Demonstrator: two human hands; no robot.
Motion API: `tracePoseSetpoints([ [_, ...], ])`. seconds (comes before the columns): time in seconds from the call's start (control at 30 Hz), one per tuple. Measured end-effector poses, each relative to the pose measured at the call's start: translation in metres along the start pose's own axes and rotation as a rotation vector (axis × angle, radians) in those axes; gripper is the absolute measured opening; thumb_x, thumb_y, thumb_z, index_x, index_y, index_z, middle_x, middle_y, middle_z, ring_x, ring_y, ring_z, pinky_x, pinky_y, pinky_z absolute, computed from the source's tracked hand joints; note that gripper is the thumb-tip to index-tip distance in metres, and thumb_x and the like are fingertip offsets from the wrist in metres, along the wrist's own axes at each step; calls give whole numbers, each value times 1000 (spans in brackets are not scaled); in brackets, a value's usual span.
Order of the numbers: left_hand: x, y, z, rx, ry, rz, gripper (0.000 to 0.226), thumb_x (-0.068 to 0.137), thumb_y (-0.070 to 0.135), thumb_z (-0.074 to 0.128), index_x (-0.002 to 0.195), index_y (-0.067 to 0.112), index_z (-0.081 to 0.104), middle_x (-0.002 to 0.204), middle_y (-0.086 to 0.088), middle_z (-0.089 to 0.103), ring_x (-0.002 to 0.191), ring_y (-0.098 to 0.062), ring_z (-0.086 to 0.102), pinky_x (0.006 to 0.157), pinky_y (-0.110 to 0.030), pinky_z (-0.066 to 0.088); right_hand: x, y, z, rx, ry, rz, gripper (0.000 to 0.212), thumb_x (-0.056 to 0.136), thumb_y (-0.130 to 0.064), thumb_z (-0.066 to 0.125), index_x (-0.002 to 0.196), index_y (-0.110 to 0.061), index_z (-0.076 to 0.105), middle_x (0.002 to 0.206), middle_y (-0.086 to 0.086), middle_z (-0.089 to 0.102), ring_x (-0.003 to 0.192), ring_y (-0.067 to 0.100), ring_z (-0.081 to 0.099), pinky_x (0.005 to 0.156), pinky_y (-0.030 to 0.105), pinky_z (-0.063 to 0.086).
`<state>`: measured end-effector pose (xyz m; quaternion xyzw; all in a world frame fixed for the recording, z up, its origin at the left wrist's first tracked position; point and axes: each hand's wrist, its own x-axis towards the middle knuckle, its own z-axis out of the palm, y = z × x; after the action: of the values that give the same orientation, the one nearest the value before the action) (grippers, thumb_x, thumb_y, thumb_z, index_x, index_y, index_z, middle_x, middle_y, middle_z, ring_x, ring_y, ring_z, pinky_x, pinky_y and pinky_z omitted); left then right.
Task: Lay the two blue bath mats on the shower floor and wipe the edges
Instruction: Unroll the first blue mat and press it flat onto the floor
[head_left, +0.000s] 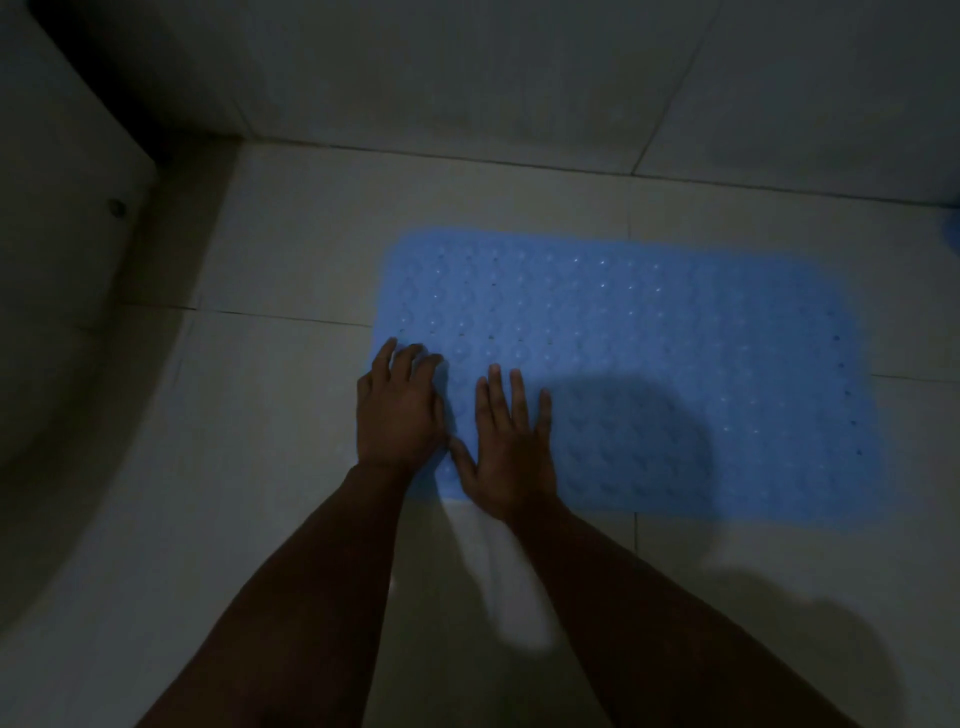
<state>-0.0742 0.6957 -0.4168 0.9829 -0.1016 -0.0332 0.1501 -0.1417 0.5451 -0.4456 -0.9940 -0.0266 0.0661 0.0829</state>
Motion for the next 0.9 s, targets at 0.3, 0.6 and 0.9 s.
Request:
tracePoseSetpoints([
  [0.3, 3, -9, -3, 10, -52, 22, 60, 91, 39, 30, 138, 13, 58, 152, -13, 49, 150, -37, 30, 110, -56, 39, 40, 3, -40, 76, -228, 26, 69, 95, -64, 27, 141, -19, 51, 158, 6, 39, 145, 32, 36, 112, 58, 32],
  [0.6, -19, 6, 30, 76, -123, 207, 69, 103, 59, 35, 160, 21, 30, 171, -11, 10, 158, -34, -3, 124, -57, 15, 97, 29, -95, 294, -168, 43, 32, 96, -36, 46, 118, -24, 67, 121, 6, 68, 113, 31, 62, 98, 45, 50],
  [0.9, -26, 9, 44, 136, -42, 233, 83, 97, 71, 39, 162, 22, 23, 171, -10, 8, 158, -33, 1, 123, -61, 15, 87, 46, -73, 303, 34, -57, 27, 95, -32, 52, 109, -20, 71, 108, 3, 71, 99, 26, 64, 84, 43, 54],
])
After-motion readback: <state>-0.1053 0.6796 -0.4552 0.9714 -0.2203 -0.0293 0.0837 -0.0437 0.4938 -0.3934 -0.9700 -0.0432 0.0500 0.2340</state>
